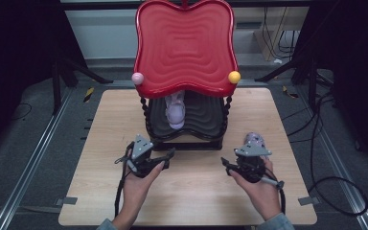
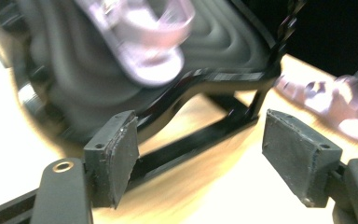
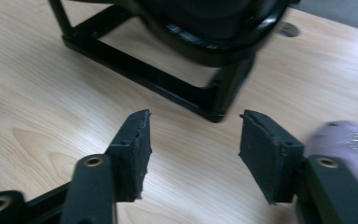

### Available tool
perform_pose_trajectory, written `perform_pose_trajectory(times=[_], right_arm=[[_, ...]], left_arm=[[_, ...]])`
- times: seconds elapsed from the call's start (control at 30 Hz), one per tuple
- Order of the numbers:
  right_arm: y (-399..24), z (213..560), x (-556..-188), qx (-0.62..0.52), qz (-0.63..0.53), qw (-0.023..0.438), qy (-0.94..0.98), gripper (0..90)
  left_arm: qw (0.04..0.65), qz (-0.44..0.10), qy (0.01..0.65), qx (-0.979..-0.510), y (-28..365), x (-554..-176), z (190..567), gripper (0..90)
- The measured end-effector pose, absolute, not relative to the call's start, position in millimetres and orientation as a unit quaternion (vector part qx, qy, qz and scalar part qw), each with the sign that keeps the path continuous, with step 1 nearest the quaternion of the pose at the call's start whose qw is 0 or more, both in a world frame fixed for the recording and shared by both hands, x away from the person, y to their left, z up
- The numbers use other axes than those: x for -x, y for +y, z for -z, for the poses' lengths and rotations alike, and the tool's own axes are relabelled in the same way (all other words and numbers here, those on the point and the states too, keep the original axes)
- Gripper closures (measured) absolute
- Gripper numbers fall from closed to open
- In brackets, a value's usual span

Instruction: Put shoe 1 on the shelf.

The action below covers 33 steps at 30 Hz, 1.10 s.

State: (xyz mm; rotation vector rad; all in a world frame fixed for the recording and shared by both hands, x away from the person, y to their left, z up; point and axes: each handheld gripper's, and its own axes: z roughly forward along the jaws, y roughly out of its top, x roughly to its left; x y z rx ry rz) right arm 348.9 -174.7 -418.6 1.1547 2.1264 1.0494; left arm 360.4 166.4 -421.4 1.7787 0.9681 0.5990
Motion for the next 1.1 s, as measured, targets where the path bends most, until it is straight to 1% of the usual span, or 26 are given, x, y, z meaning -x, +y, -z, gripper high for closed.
perform_pose_trajectory(times=[0.03, 0.07, 0.1, 0.13, 0.17, 0.2, 0.23, 0.3, 0.33, 0.4, 0.43, 0.53, 0.57, 0.6, 0.67, 0.73, 0.8, 0.83, 0.87, 0.93, 0.97, 1.03, 1.07, 1.1], right_arm=[[-181, 413, -351, -0.424, -0.378, 0.248, 0.784, 47.9], [-194, 404, -354, -0.434, -0.368, 0.245, 0.785, 49.4], [-194, 404, -354, -0.434, -0.368, 0.245, 0.785, 49.4], [-210, 396, -359, -0.449, -0.356, 0.242, 0.783, 48.6], [-210, 396, -359, -0.449, -0.356, 0.242, 0.783, 48.6], [-215, 394, -361, -0.455, -0.348, 0.24, 0.784, 48.1], [-228, 389, -366, -0.472, -0.33, 0.235, 0.783, 46.4], [-233, 388, -368, -0.477, -0.322, 0.234, 0.784, 45.6], [-247, 387, -374, -0.5, -0.3, 0.229, 0.78, 44.1], [-251, 387, -375, -0.508, -0.294, 0.225, 0.778, 43.4], [-261, 387, -380, -0.523, -0.279, 0.22, 0.775, 42.9], [-267, 389, -383, -0.531, -0.268, 0.219, 0.773, 42.9], [-268, 392, -385, -0.537, -0.263, 0.211, 0.773, 42.8], [-271, 400, -389, -0.543, -0.253, 0.203, 0.775, 41.5], [-271, 403, -391, -0.546, -0.252, 0.197, 0.775, 41.4], [-273, 420, -397, -0.554, -0.237, 0.183, 0.776, 41.5], [-273, 424, -398, -0.557, -0.235, 0.179, 0.776, 41.8], [-275, 429, -399, -0.56, -0.233, 0.175, 0.775, 42.5], [-277, 438, -401, -0.569, -0.226, 0.167, 0.773, 45.1], [-278, 441, -402, -0.573, -0.228, 0.164, 0.77, 46.7], [-278, 446, -403, -0.578, -0.222, 0.157, 0.769, 49.2], [-278, 448, -404, -0.577, -0.22, 0.156, 0.771, 50.4], [-279, 452, -404, -0.579, -0.217, 0.146, 0.772, 53.7], [-279, 454, -404, -0.582, -0.213, 0.141, 0.772, 54.6]], left_arm=[[0.483, -0.254, 0.402, -0.735, 176, -359, 425, 24.9], [0.47, -0.277, 0.423, -0.724, 198, -358, 436, 24.4], [0.47, -0.277, 0.423, -0.724, 198, -358, 436, 24.4], [0.458, -0.273, 0.445, -0.719, 219, -359, 447, 24.4], [0.458, -0.273, 0.445, -0.719, 219, -359, 447, 24.3], [0.448, -0.285, 0.449, -0.718, 227, -359, 451, 24.3], [0.434, -0.301, 0.451, -0.719, 235, -356, 454, 24.3], [0.425, -0.309, 0.457, -0.718, 248, -354, 459, 24.1], [0.42, -0.3, 0.464, -0.72, 255, -356, 462, 23.0], [0.415, -0.296, 0.472, -0.719, 259, -357, 464, 21.0], [0.405, -0.293, 0.481, -0.72, 266, -359, 468, 20.9], [0.397, -0.293, 0.49, -0.719, 272, -361, 473, 20.9], [0.396, -0.291, 0.493, -0.718, 273, -362, 474, 20.8], [0.395, -0.293, 0.494, -0.717, 274, -362, 474, 20.8], [0.387, -0.297, 0.491, -0.722, 274, -362, 476, 20.8], [0.379, -0.301, 0.491, -0.725, 275, -363, 478, 20.8], [0.378, -0.301, 0.492, -0.724, 275, -364, 479, 20.8], [0.378, -0.301, 0.494, -0.723, 277, -364, 479, 20.8], [0.377, -0.301, 0.495, -0.723, 278, -365, 480, 20.8], [0.376, -0.3, 0.497, -0.723, 279, -365, 480, 20.8], [0.376, -0.3, 0.497, -0.722, 279, -365, 480, 20.8], [0.377, -0.302, 0.496, -0.722, 279, -365, 480, 20.8], [0.377, -0.302, 0.495, -0.722, 279, -365, 480, 20.8], [0.376, -0.301, 0.496, -0.723, 279, -365, 480, 20.8]])
